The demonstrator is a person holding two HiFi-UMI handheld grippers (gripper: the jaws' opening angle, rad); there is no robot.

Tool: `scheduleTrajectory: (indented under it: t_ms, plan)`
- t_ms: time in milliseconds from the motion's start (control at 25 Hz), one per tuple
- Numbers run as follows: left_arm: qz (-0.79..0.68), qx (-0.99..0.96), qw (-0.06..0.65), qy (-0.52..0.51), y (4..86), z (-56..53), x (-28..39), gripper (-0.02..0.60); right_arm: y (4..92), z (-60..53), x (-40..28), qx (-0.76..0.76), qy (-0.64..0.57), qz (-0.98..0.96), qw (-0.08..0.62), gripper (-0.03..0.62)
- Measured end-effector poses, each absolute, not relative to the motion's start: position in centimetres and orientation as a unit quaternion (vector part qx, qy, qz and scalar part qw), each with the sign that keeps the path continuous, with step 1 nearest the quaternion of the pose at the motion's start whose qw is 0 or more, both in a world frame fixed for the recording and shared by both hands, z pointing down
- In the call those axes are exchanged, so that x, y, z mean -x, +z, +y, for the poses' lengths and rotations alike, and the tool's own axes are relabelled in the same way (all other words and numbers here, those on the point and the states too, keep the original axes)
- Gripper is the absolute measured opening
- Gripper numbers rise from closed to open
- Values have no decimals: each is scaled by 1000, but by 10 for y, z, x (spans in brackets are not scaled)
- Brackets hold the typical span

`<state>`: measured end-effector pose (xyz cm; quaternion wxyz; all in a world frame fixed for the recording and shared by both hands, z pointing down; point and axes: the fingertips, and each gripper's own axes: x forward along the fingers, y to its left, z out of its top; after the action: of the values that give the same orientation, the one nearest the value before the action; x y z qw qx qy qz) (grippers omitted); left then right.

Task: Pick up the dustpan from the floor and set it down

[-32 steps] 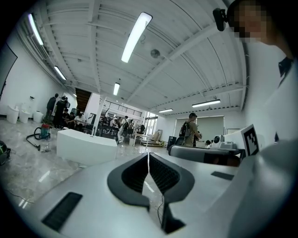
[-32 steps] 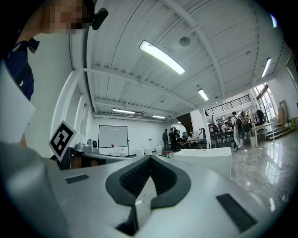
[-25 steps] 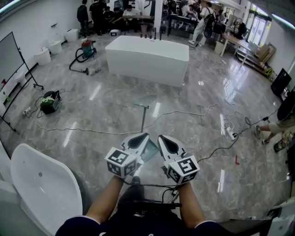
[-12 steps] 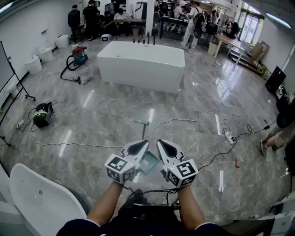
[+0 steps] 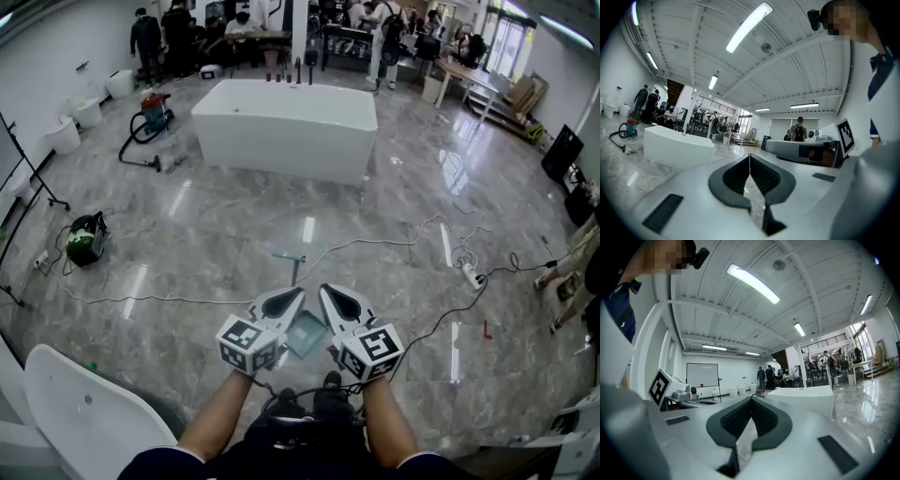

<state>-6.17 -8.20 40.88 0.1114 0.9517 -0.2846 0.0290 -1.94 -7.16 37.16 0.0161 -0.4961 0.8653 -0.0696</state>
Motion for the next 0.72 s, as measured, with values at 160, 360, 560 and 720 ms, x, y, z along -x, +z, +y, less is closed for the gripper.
scheduleTrajectory:
  t_ms: [160, 360, 560, 720]
  plan:
    - [-300, -947, 107, 33, 410, -99, 50, 14, 370, -89, 4, 486, -70, 871, 20, 6]
    - [-324, -940, 95, 47, 413, -122, 34, 14, 369, -114, -17, 473, -71, 878, 24, 6]
    - [-348, -932, 95, 48, 423, -144, 31, 14, 379, -136, -27, 460, -77, 884, 23, 6]
    - [-361, -926, 94, 57, 438, -157, 29, 14, 388, -147, -37, 454, -83, 887, 13, 6]
